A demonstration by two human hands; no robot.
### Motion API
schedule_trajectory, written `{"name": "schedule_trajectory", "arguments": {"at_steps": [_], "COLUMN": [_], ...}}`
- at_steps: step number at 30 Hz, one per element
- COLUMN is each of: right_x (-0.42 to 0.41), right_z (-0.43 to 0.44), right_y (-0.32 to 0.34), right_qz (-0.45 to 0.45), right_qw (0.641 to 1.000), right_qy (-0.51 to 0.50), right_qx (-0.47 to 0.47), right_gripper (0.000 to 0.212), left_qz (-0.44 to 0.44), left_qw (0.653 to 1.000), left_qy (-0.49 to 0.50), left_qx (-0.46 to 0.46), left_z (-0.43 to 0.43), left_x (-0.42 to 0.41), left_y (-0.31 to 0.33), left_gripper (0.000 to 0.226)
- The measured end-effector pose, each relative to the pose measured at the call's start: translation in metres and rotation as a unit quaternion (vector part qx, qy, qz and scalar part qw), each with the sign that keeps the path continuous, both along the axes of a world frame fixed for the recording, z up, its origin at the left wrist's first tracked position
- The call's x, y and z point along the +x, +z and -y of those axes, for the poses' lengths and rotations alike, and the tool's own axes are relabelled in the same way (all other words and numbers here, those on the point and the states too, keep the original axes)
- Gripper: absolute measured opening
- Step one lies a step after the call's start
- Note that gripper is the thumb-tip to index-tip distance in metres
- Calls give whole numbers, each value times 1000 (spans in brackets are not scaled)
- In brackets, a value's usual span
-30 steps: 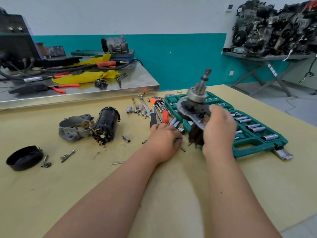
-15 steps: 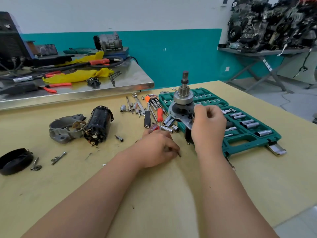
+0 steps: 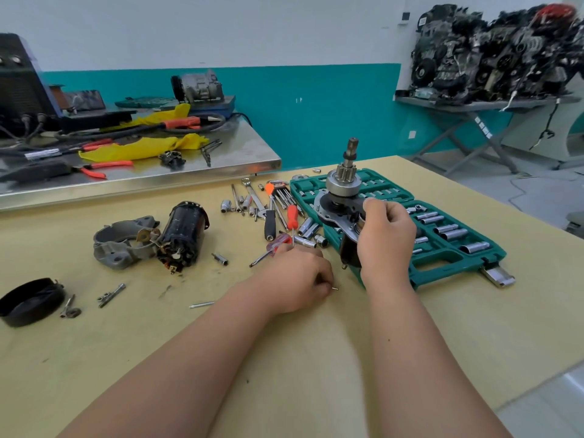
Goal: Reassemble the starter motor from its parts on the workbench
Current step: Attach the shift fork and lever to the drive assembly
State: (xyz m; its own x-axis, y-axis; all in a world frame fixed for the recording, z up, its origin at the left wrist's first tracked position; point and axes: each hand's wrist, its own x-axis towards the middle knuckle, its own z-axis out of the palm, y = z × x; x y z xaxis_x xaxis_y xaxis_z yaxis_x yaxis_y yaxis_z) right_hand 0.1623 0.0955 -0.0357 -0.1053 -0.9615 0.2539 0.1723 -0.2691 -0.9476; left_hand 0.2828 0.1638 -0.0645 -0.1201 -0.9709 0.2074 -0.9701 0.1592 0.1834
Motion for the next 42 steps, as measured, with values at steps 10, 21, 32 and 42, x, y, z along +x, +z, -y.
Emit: {"name": "schedule_trajectory", "arguments": {"at_steps": [10, 21, 32, 42], "right_x": [9, 63, 69, 70], "right_z": [-11, -74, -81, -83], "right_y": [14, -6, -10, -12], "right_qz": [12, -39, 23, 17], "right_qw": [979, 886, 859, 864], "right_qy": [150, 394, 433, 436], "right_qx": [136, 241, 272, 251], "right_gripper": [29, 33, 23, 22], "left_qz": [-155, -66, 54, 26], "left_qw": [980, 937, 922, 929], "left_qy": [113, 271, 269, 247], "left_qx": [-53, -210, -275, -273], "left_z": [-78, -137, -137, -139], "left_x": [3, 25, 28, 24], "left_y": [33, 64, 57, 58], "left_gripper": [11, 19, 23, 28]}}
